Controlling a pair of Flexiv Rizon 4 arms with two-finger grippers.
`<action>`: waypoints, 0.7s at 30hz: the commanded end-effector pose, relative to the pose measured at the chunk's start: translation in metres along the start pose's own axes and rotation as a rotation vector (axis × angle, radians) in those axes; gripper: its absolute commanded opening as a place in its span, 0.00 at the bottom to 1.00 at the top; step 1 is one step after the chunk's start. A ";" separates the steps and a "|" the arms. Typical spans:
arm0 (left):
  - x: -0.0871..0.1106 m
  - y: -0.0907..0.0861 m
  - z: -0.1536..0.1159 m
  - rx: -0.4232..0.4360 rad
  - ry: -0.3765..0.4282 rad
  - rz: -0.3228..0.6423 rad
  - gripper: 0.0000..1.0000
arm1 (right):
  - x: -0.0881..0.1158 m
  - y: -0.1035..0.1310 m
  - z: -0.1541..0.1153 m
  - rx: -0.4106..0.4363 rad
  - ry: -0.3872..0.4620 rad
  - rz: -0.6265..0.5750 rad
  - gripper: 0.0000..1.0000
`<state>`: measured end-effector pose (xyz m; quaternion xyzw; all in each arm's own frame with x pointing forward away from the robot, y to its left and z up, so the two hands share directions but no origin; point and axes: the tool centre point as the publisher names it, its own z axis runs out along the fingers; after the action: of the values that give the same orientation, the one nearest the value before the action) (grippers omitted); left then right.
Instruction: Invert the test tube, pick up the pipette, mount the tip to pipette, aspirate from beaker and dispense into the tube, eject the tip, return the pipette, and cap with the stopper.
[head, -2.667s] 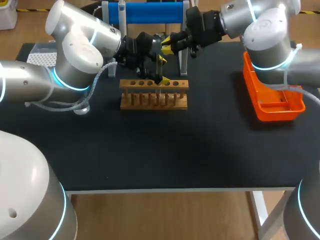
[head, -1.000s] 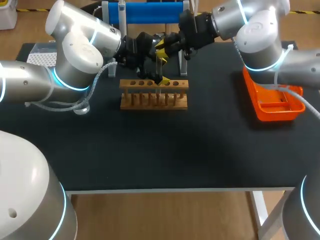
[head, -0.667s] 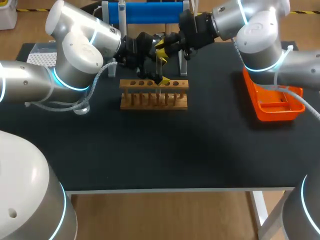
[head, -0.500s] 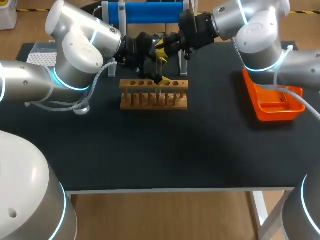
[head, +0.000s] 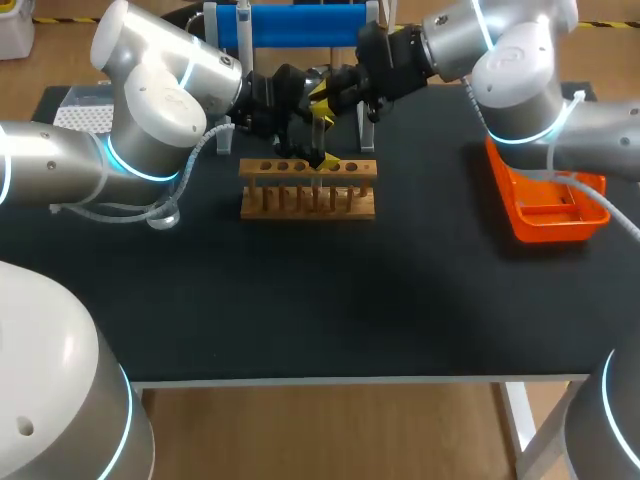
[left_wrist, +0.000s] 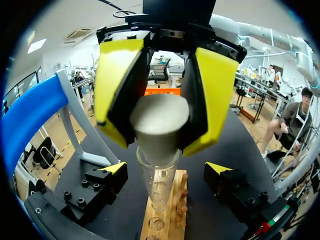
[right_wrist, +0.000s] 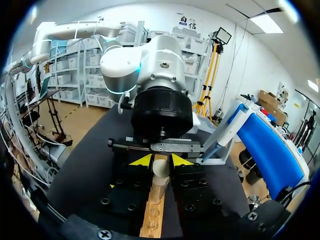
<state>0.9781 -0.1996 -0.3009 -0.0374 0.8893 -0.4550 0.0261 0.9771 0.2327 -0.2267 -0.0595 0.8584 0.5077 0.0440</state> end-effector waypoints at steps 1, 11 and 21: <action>-0.002 0.000 0.001 -0.002 0.004 0.000 1.00 | -0.001 0.000 -0.001 0.005 0.008 0.002 0.00; -0.002 0.000 0.001 -0.002 0.004 0.000 1.00 | 0.000 0.001 -0.001 -0.008 0.012 0.013 0.00; -0.002 0.000 0.001 -0.002 0.004 0.000 1.00 | 0.000 0.002 -0.001 -0.013 0.012 0.011 0.00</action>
<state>0.9781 -0.1996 -0.3009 -0.0374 0.8893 -0.4550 0.0261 0.9758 0.2335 -0.2246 -0.0569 0.8547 0.5147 0.0377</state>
